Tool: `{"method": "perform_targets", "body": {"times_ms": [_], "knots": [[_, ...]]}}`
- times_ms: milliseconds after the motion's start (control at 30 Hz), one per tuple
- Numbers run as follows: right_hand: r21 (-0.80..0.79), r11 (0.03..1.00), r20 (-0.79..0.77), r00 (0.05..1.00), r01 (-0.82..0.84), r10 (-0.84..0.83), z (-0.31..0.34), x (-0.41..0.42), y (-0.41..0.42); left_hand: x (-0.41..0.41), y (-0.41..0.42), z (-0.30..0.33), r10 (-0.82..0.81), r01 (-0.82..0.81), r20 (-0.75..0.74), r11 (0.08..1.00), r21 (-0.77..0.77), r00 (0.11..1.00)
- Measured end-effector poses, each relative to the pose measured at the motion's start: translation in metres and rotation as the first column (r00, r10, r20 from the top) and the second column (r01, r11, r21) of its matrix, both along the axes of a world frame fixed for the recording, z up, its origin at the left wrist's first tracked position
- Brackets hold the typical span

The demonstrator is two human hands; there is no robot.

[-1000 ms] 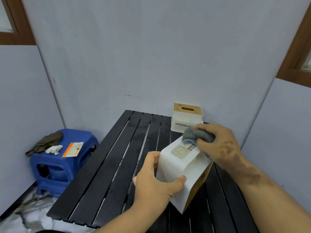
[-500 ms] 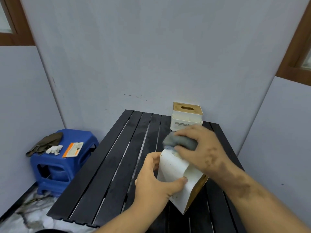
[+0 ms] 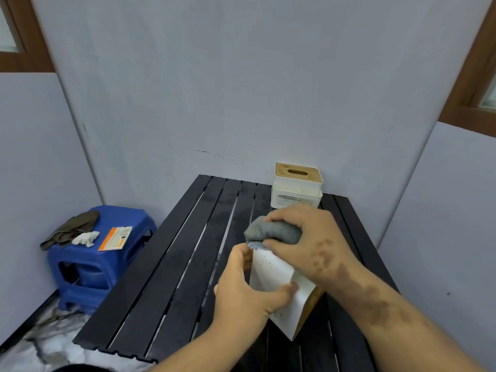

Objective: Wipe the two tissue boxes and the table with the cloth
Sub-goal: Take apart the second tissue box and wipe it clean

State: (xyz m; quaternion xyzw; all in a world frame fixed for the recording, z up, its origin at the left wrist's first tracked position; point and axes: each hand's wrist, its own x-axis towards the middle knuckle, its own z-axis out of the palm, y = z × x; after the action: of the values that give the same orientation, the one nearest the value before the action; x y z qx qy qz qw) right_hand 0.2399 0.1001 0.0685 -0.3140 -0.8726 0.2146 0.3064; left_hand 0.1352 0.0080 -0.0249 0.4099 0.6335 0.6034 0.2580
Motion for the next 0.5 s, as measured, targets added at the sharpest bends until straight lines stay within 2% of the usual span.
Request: {"method": "perform_targets", "body": {"times_ms": [67,167,233,300,433,500], "knots": [[-0.064,0.997,-0.02,0.998,0.052,-0.053,0.002,0.005,0.016,0.001,0.0,0.001,0.016,-0.016,-0.019,1.0,-0.018,1.0],[-0.171,0.948,-0.104,0.952,0.268,-0.288,0.002,0.024,0.05,0.003,-0.001,0.001,0.012,-0.014,-0.044,0.999,-0.04,0.999],[-0.218,0.919,-0.131,0.923,0.329,-0.362,-0.002,0.034,0.062,0.003,-0.002,0.0,-0.001,-0.002,-0.065,0.999,-0.05,0.998],[-0.194,0.931,-0.118,0.935,0.309,-0.335,-0.004,0.034,0.058,0.002,-0.002,0.0,-0.009,0.006,-0.075,0.999,-0.04,0.997],[-0.126,0.992,-0.057,0.998,0.022,-0.03,-0.004,0.018,0.029,0.002,-0.002,0.001,-0.008,0.007,-0.074,1.0,-0.006,0.997],[-0.156,0.988,-0.084,0.996,0.022,-0.035,-0.004,0.018,0.039,0.004,-0.003,0.001,-0.007,0.007,-0.081,1.0,0.005,0.997]]}}
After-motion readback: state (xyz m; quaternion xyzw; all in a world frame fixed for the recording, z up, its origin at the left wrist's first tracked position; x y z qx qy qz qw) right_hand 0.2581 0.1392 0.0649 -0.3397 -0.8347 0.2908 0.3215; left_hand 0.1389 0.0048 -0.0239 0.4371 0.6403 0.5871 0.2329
